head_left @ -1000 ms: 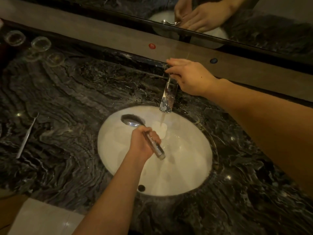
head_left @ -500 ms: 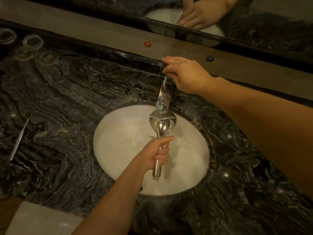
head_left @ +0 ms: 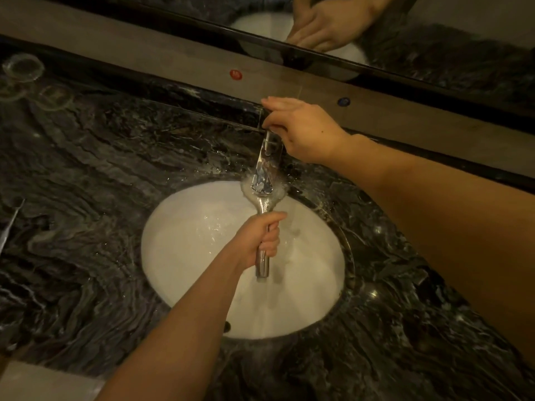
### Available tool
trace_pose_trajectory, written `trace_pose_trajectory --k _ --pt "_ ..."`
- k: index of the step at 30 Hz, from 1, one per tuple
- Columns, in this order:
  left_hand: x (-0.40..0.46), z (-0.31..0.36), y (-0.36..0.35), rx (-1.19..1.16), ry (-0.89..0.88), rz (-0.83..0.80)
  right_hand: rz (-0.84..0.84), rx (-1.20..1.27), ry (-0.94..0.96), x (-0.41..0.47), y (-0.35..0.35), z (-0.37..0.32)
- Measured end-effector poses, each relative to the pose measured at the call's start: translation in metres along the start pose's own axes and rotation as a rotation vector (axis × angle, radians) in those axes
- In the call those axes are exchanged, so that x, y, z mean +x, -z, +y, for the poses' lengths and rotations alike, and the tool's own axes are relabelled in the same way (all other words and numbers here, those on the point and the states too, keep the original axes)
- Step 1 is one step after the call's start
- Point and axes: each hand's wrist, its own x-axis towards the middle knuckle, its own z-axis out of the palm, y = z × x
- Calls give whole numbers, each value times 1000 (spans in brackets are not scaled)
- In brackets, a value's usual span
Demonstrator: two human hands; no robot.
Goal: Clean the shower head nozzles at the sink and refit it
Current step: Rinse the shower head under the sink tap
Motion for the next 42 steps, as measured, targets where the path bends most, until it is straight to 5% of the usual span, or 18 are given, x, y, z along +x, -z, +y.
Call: trace_pose_trajectory --k 10,17,26,29,33,37,42 --pt "34 16 -9 -444 -108 260 4 -22 -12 0 1 -1" --pt "36 45 -3 -633 -257 197 12 -21 1 0 -2 1" --pt "11 65 38 -928 -473 397 14 -19 -12 -1 0 -1" --pt "-9 50 48 -679 -457 443 7 -25 -17 -1 2 -2" --pt "-30 19 47 24 -363 627 8 -28 -9 -1 2 -2" --pt "-46 -15 37 505 -266 519 19 -18 -6 -1 1 -3" --pt "-51 -31 28 490 -240 485 23 -11 -7 -2 1 -4"
